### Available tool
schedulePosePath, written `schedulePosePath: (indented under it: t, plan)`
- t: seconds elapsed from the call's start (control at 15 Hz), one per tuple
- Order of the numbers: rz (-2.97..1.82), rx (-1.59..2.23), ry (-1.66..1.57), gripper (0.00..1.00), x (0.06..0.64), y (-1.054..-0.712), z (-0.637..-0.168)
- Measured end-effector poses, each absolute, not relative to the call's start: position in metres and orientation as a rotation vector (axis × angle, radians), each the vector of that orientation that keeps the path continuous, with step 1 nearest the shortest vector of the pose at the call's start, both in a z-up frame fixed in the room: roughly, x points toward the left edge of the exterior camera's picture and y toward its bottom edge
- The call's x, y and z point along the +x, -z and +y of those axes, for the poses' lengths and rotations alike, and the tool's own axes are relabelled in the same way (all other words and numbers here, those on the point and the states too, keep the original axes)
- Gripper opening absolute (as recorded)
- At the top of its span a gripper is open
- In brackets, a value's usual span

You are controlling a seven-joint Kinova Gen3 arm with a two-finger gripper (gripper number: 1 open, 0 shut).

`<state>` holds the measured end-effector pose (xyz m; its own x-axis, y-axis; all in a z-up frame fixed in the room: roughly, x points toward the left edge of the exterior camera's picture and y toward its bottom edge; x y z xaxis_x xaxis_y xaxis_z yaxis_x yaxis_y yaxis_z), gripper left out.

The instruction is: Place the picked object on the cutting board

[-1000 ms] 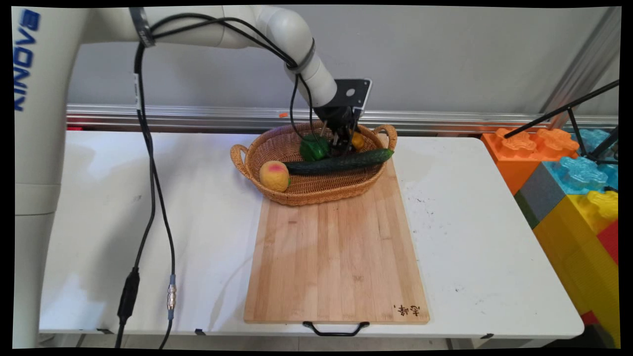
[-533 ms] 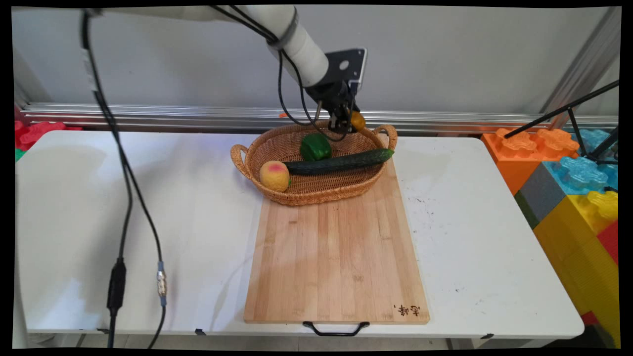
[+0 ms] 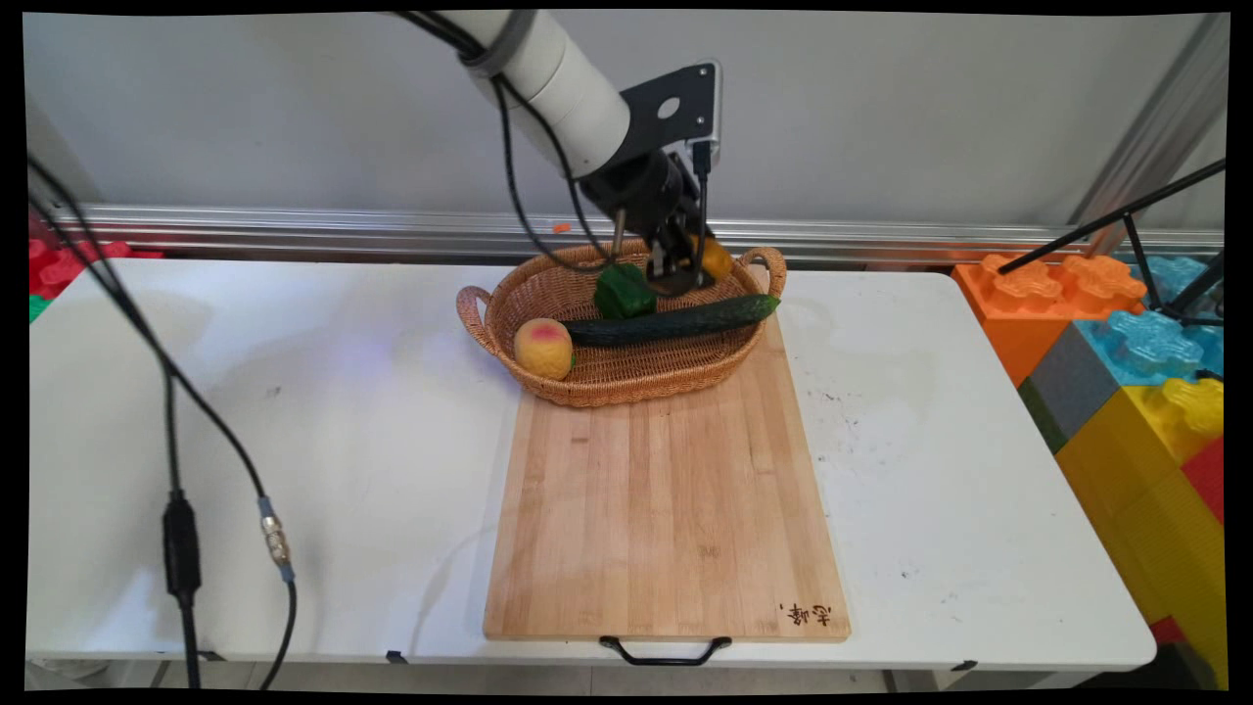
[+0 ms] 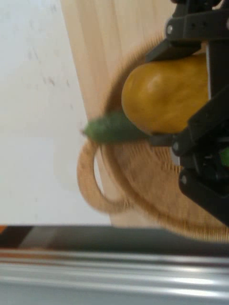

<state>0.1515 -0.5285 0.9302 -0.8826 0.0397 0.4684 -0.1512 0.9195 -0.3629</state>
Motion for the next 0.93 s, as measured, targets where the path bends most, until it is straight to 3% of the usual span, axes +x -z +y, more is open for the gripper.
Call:
schedulePosePath:
  t: [0.53, 0.93]
  plan:
    - [-2.573, 0.12, -0.448, 0.0, 0.125, -0.914, -0.436]
    - [-2.568, 0.095, -0.478, 0.0, 0.102, -0.865, -0.429]
